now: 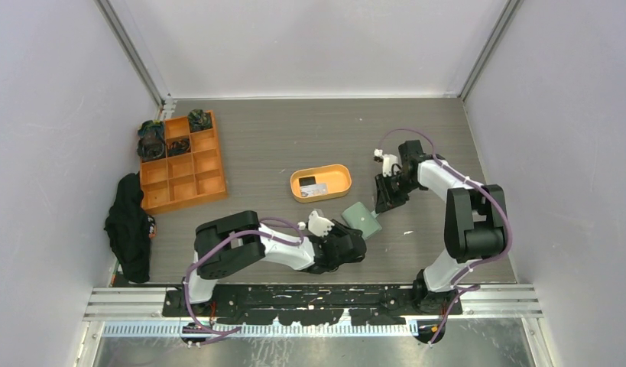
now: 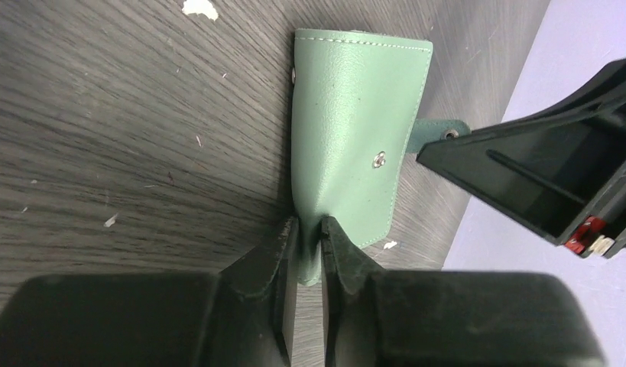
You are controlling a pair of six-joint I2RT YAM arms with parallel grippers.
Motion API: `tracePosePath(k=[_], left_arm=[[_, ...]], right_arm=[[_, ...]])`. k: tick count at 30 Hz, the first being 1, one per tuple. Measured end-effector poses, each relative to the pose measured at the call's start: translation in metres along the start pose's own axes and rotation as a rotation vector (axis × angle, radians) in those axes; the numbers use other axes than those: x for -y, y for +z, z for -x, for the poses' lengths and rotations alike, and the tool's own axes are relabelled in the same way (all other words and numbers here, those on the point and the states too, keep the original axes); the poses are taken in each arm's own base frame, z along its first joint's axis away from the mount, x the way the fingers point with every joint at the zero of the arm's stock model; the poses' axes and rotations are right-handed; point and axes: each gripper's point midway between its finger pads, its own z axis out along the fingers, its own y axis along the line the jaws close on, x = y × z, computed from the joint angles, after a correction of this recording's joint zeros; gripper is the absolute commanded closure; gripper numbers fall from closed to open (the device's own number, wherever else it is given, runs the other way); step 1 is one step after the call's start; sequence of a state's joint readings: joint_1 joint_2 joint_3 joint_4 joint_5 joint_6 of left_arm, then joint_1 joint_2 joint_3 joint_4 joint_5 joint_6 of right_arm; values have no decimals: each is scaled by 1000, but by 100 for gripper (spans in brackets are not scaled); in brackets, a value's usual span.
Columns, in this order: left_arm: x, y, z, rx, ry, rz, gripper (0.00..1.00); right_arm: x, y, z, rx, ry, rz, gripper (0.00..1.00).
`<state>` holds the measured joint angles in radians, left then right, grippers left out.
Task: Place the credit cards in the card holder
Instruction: Close the card holder at the center of the board.
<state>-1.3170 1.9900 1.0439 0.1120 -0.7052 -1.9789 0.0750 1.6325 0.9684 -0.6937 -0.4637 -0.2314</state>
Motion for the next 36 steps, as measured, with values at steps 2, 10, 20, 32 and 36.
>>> tracePosePath(k=[2, 10, 20, 32, 36], left_arm=[[0, 0, 0, -2, 13, -3, 72], [5, -8, 7, -19, 86, -78, 40], [-15, -31, 54, -199, 568, -298, 33], [-23, -39, 71, -314, 813, -700, 26], [-28, -44, 63, -327, 869, -718, 39]], right_arm=[[-1, 2, 6, 9, -29, -18, 87], [2, 2, 34, 47, -136, -43, 99], [-15, 14, 53, -34, -446, 114, 99], [-71, 20, 4, -140, -854, 378, 99], [-82, 25, -3, -140, -871, 394, 97]])
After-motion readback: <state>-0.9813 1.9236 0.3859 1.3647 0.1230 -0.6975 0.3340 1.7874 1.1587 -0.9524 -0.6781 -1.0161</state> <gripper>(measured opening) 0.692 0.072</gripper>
